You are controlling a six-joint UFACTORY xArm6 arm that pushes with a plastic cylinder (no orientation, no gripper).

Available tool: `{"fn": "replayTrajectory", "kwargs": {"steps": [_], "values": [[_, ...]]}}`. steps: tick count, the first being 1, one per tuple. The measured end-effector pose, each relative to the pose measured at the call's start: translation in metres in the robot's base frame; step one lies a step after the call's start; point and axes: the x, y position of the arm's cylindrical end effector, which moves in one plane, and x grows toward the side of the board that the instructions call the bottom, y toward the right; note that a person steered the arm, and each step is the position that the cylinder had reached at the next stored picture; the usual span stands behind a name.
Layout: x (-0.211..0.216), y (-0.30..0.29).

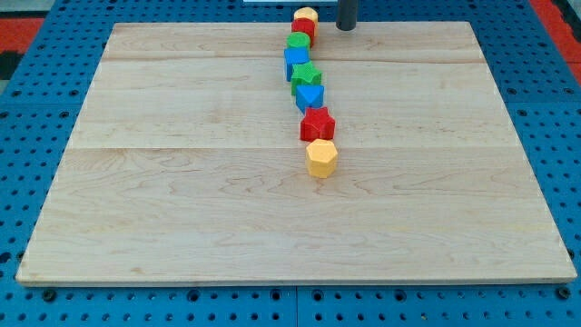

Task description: Separate the red circle from the yellow heart

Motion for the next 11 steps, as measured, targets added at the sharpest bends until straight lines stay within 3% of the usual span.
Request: {"fn": "replayTrajectory", "kwargs": {"steps": [3, 7, 11], "values": [[-0.001, 0.019], [0.000, -0.068], [0.016, -0.094]]}}
